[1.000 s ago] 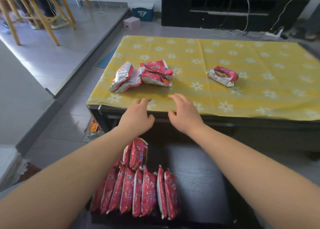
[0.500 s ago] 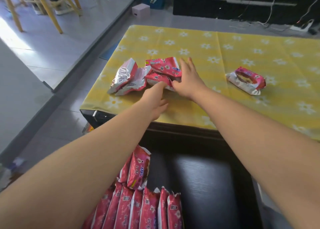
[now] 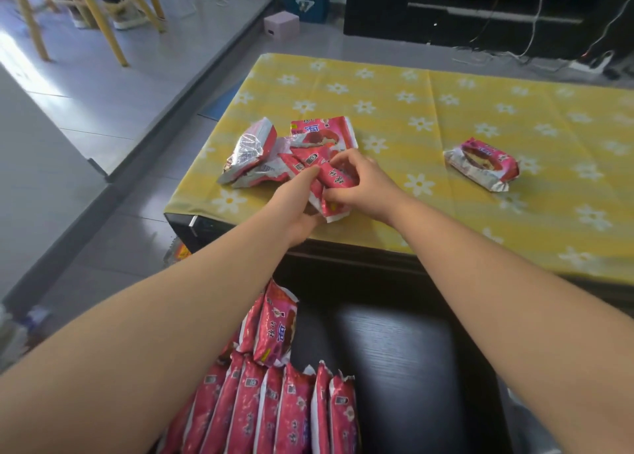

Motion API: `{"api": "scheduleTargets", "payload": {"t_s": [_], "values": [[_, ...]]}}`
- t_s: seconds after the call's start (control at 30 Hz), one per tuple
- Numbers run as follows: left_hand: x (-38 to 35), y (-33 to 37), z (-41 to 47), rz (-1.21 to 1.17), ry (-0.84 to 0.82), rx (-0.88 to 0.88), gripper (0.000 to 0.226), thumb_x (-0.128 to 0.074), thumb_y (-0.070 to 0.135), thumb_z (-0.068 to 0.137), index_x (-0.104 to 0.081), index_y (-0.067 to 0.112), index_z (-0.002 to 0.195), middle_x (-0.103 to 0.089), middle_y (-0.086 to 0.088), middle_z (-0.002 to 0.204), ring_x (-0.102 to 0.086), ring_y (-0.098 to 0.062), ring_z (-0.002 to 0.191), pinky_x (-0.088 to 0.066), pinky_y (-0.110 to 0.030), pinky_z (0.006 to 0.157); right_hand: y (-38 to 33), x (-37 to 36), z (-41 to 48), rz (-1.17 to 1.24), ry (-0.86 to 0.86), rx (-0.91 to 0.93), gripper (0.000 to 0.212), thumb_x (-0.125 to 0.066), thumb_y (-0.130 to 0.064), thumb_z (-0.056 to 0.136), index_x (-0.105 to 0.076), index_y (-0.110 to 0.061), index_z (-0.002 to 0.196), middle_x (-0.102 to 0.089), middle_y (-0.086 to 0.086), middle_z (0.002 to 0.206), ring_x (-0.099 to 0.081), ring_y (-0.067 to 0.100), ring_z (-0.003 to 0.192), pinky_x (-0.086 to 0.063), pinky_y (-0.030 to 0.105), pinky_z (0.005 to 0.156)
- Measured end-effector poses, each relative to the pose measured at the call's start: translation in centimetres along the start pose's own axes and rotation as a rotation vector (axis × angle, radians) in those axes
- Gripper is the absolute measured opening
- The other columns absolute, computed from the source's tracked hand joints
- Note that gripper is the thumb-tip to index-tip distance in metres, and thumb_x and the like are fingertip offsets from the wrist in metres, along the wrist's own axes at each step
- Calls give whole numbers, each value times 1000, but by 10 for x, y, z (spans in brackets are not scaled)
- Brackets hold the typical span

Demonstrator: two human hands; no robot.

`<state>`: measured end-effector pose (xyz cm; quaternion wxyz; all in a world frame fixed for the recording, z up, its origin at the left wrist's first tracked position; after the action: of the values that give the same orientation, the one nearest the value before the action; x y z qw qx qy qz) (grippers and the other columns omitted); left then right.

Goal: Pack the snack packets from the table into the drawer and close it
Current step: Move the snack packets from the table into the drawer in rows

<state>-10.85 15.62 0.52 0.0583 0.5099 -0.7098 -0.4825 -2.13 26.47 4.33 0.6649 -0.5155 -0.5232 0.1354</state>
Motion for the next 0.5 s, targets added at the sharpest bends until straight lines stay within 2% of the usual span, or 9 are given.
{"api": "scheduleTargets", "payload": {"t_s": [0.07,0.17,0.2,0.23,0.33,0.37,0.43,0.47,0.5], "values": [[6,-2,-14,30,14,-29,31,-67,35,101,-69,14,125,-83,-8,97,-81,-25,85,-67,-48,78,-1,-4,-16,130,0,1,52,-81,-18,88,-53,-22,132,-52,9,139,-62,22,121,-59,37,97],[13,-7,-31,77,0,-44,39,-57,43,106,-67,15,131,-82,-7,109,-79,-28,99,-60,-53,99,1,-6,-37,373,28,-63,44,-67,-20,99,-50,-23,140,-59,4,134,-64,19,113,-60,28,83],[16,-9,-38,76,-2,-37,39,-54,44,107,-68,15,129,-82,-7,109,-79,-28,100,-58,-53,101,1,-6,-45,440,38,-95,41,-62,-22,102,-51,-25,142,-60,3,131,-64,19,108,-58,26,75],[18,-11,-48,72,2,-25,38,-52,44,108,-69,16,127,-83,-6,107,-80,-28,99,-58,-53,102,1,-5,-54,481,52,-118,39,-57,-24,103,-53,-30,141,-61,2,129,-64,19,106,-56,27,74],[24,-16,-74,59,5,2,37,-51,44,108,-69,17,124,-83,-6,107,-80,-27,99,-60,-50,98,1,-4,-76,552,56,-141,31,-46,-32,104,-57,-43,131,-65,2,136,-62,25,124,-49,39,97],[25,-18,-82,59,-7,3,36,-50,44,109,-69,17,124,-82,-7,108,-80,-27,100,-61,-49,97,1,-6,-84,559,42,-146,32,-43,-32,107,-55,-44,133,-65,2,139,-61,27,129,-50,38,99],[28,-23,-94,60,-29,-3,38,-47,43,110,-69,15,125,-82,-8,108,-79,-29,100,-60,-51,97,-4,-15,-100,510,-12,-123,39,-35,-32,111,-44,-45,147,-59,1,148,-59,22,132,-52,26,94],[29,-25,-98,67,-44,-7,40,-45,42,111,-68,13,126,-82,-10,109,-79,-31,100,-60,-54,96,-6,-22,-107,474,-48,-95,44,-33,-34,112,-36,-46,154,-53,0,153,-56,20,135,-51,24,98],[30,-27,-104,80,-58,-8,42,-43,40,111,-67,11,129,-81,-12,111,-79,-33,100,-61,-56,93,-7,-29,-115,426,-70,-65,47,-32,-38,112,-29,-47,157,-46,-1,159,-50,19,141,-47,29,110]]}}
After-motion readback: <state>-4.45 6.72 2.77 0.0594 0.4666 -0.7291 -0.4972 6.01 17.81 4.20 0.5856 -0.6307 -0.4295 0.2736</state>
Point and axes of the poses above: each hand's wrist, its own z-axis towards the middle knuckle, its own x-axis out of the back of the hand, y = z × x, the point moved 5 cm from there along z, towards the middle knuckle
